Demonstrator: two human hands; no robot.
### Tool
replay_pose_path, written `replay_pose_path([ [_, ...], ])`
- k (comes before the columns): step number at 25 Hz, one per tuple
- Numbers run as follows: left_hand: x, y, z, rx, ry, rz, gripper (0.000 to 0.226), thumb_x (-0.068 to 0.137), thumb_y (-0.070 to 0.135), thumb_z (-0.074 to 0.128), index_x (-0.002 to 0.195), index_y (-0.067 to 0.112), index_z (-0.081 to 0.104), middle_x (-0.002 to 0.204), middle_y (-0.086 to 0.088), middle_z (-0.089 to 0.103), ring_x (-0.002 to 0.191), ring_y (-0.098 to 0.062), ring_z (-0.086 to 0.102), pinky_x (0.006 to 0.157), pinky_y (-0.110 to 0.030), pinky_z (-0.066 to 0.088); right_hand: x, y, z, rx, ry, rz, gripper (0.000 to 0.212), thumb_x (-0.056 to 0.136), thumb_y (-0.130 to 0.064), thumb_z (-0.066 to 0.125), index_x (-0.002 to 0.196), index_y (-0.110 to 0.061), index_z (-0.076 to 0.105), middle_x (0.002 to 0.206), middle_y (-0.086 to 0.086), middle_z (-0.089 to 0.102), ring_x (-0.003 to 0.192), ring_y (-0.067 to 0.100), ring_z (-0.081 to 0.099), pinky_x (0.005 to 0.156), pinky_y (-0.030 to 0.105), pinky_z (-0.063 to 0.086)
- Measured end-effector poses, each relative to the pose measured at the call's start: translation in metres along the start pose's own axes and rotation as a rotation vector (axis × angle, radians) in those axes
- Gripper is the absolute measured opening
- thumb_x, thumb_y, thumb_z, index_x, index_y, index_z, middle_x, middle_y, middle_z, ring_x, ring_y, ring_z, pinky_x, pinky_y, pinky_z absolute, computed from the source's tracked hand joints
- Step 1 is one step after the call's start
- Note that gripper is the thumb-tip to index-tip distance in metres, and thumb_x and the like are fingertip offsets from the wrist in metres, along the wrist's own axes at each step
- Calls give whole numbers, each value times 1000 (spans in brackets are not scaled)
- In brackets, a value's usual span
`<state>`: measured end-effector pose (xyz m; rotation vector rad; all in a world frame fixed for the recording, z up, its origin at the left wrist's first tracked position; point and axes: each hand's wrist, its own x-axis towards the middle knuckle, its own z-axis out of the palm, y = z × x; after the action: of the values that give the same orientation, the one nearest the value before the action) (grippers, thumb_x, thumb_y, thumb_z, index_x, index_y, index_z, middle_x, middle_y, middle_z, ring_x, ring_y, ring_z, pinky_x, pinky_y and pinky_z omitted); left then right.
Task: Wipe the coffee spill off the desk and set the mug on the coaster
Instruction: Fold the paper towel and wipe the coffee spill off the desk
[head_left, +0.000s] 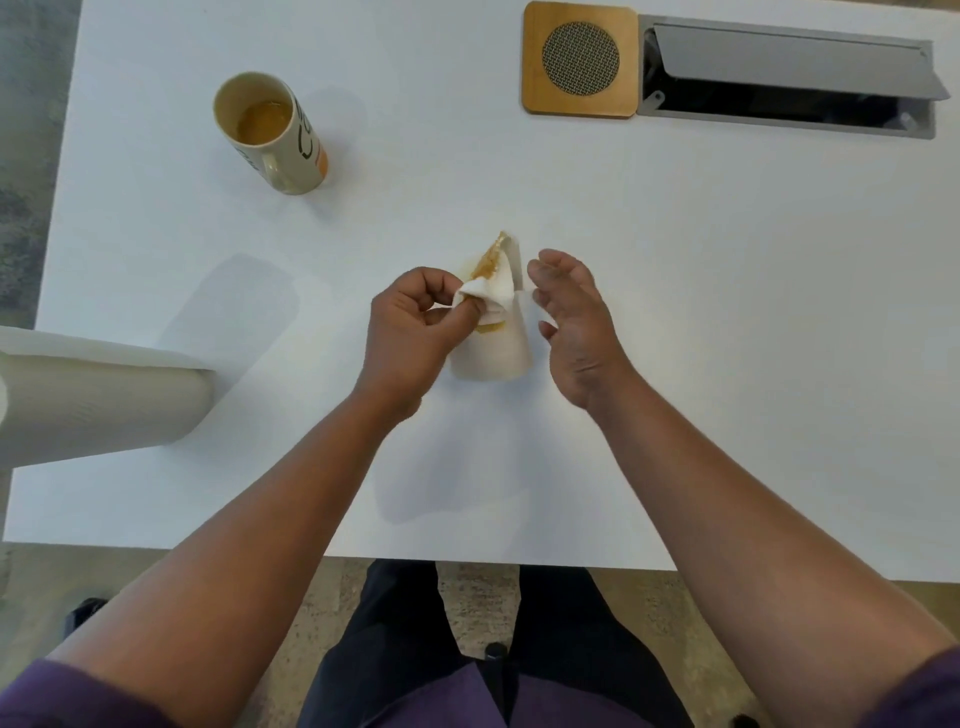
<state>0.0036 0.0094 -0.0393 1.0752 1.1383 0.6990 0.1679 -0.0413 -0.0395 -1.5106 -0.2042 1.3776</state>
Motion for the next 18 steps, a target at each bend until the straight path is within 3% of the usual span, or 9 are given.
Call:
replay_pose_path([
  [2, 6, 4, -7, -244, -124, -116, 11, 85, 12, 76, 85, 20, 68, 88, -8, 67, 84, -23, 63, 72, -36, 51, 4, -4, -7, 22, -248, 115, 45, 88, -48, 62, 125, -22, 66, 125, 3, 69, 124, 27, 62, 104, 42, 45],
  [4, 10, 7, -13, -334, -221, -173, 11, 86, 8, 74, 87, 18, 69, 92, -7, 72, 89, -23, 68, 73, -36, 56, 7, -3, -10, 58, -358, 159, 41, 95, -39, 60, 127, -14, 69, 127, 12, 70, 122, 29, 65, 104, 45, 51],
  [9, 15, 10, -25, -70, -285, -141, 15, 85, 9, 78, 91, 20, 69, 93, -7, 68, 85, -19, 70, 66, -34, 55, 12, -4, -17, -61, -264, 117, 46, 87, -17, 74, 128, 0, 62, 129, 21, 67, 123, 40, 62, 106, 61, 45],
  [12, 16, 11, -29, -69, -350, -189, 24, 88, 13, 75, 111, 19, 70, 103, -7, 70, 95, -21, 70, 73, -40, 59, 12, -5, -18, -62, -254, 69, 44, 81, -12, 80, 121, -3, 65, 127, 19, 69, 120, 41, 63, 102, 66, 46],
  [15, 18, 13, -33, -154, -422, -264, 27, 92, 11, 65, 117, 19, 71, 108, -4, 71, 98, -23, 70, 81, -45, 59, 11, -6, -19, -23, -297, -2, 35, 81, -5, 78, 114, -13, 70, 126, 14, 70, 117, 36, 66, 101, 63, 48],
  [18, 18, 14, -34, -220, -430, -256, 28, 94, 1, 56, 107, 19, 74, 103, -2, 71, 90, -21, 69, 76, -41, 59, 9, -10, -22, 79, -359, -29, 31, 86, 6, 69, 108, -17, 73, 118, 10, 73, 111, 28, 69, 96, 51, 56],
])
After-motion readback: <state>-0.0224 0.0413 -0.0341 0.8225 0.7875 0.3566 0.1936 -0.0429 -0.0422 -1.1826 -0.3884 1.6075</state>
